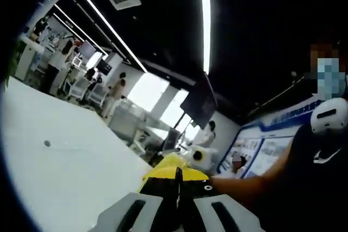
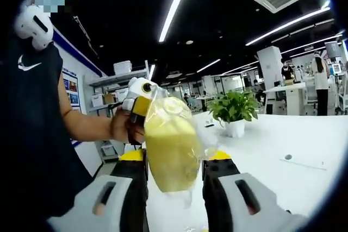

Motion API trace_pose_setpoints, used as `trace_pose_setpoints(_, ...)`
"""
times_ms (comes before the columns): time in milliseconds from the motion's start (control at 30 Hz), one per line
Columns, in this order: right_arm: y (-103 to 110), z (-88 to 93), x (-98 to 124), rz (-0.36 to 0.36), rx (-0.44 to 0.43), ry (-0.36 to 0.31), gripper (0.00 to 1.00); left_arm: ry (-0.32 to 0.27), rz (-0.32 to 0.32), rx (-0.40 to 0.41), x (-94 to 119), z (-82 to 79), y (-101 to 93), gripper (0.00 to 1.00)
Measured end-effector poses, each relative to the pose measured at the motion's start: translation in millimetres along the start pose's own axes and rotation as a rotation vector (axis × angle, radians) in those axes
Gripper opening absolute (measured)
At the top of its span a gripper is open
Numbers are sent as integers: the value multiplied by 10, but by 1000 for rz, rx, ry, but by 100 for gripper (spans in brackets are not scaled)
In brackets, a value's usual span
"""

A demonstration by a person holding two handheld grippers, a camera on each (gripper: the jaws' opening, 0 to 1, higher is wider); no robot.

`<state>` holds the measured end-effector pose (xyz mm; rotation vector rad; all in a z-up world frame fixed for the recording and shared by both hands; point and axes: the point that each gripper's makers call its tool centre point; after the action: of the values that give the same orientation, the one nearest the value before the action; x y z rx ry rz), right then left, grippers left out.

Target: Compare the silicone blocks by pressing each to a similar depth, holding the contact briefly, and releasing to observe deformation and rebound differences across the visible hardness samples.

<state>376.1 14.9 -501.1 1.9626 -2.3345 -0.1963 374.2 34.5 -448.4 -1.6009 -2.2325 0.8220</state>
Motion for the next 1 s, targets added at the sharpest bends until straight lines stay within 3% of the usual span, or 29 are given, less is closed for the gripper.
trace_pose_setpoints(1000,-1,19,-15,10,-12,39,16,-13,-14,-10,33,-23,16,0)
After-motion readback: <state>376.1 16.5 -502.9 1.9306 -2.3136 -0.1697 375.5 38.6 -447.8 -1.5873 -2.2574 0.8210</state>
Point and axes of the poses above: the point that each gripper's makers call its tool centre point, and the gripper's own axes: x roughly backward along the fingers, y roughly to its left, z roughly out of its underside, and after that the axes turned 3 degrees about x, right-handed
